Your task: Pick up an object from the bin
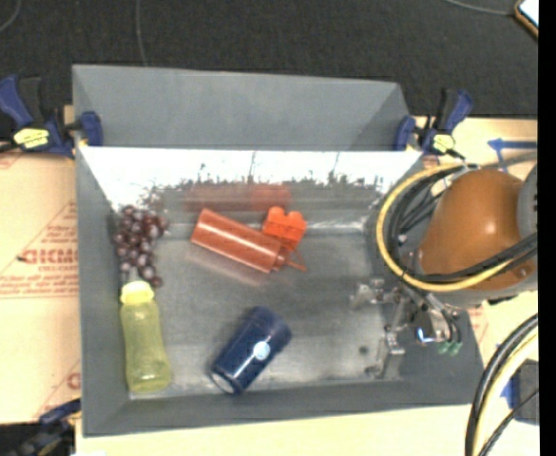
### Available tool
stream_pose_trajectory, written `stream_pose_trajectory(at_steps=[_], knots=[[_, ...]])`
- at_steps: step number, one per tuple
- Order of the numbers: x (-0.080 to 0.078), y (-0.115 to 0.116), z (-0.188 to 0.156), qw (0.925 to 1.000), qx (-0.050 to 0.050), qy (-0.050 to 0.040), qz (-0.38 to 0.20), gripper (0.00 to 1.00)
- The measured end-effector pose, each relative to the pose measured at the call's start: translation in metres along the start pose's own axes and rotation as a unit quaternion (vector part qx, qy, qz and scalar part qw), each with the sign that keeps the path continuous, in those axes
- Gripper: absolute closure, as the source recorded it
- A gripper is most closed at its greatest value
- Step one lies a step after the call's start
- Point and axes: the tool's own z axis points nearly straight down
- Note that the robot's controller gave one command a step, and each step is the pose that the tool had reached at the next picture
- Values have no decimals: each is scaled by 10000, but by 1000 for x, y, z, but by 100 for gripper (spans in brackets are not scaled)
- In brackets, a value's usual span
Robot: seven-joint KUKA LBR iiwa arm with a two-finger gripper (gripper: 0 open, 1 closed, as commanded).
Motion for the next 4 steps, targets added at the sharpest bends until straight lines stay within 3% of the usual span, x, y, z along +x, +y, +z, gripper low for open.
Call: stream_pose_trajectory(at_steps=[1, 2, 3, 4], knots=[[-2, 0, -4, 10000, 6, -41, -25, 0], [-93, 46, 29, 9932, -10, -46, 1160, 0], [-104, 86, 37, 9985, 6, -66, -545, 0], [-175, 127, 11, 9955, -3, -65, 950, 0]])
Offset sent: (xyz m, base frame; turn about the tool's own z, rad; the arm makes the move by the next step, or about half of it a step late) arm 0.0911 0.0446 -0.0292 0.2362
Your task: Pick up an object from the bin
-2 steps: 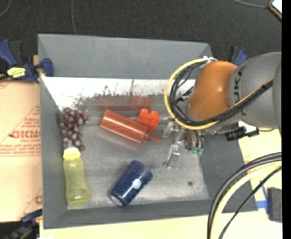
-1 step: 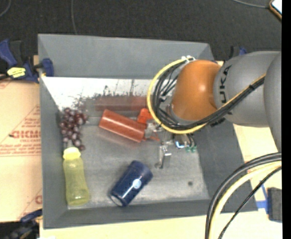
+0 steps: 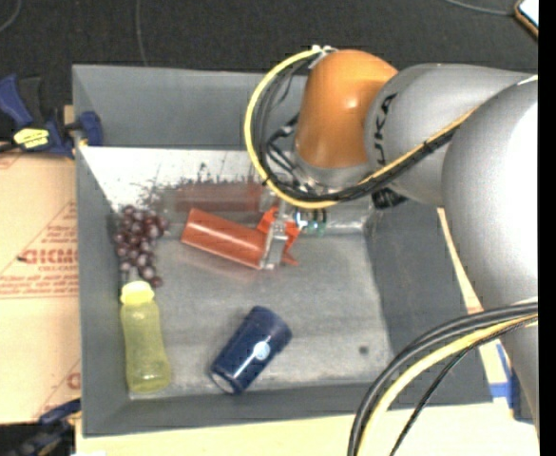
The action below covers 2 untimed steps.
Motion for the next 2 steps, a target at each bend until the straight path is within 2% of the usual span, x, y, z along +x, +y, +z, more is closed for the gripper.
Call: stream_pose_trajectory(at_steps=[1, 2], knots=[[3, -5, 75, 9898, 2, -1, -1428, 0], [16, 20, 75, 9997, 5, -23, 225, 100]])
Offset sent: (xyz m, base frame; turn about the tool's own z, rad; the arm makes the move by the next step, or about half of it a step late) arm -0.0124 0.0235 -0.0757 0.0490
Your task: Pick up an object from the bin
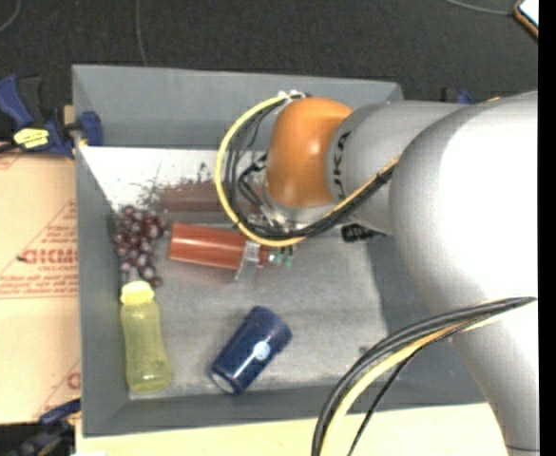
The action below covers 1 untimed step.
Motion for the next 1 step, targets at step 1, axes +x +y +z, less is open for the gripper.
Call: stream_pose_trajectory(at_steps=[1], knots=[[0, 0, 0, 10000, 1, 0, -3, 100]])
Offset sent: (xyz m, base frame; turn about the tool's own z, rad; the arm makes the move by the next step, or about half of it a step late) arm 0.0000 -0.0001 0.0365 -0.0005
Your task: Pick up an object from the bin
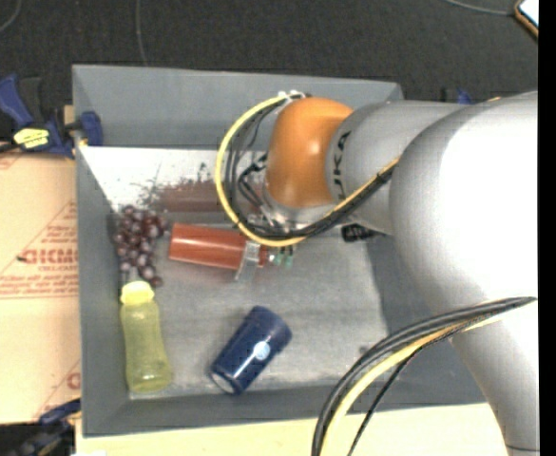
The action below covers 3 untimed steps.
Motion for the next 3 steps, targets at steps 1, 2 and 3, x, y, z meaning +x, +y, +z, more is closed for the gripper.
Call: stream_pose_trajectory(at_steps=[1, 2, 3], knots=[[1, -1, -10, 10000, 8, 15, -4, 100], [-1, -1, -28, 10000, -1, -8, -9, 100], [1, -2, -48, 10000, 12, 30, -11, 100]])
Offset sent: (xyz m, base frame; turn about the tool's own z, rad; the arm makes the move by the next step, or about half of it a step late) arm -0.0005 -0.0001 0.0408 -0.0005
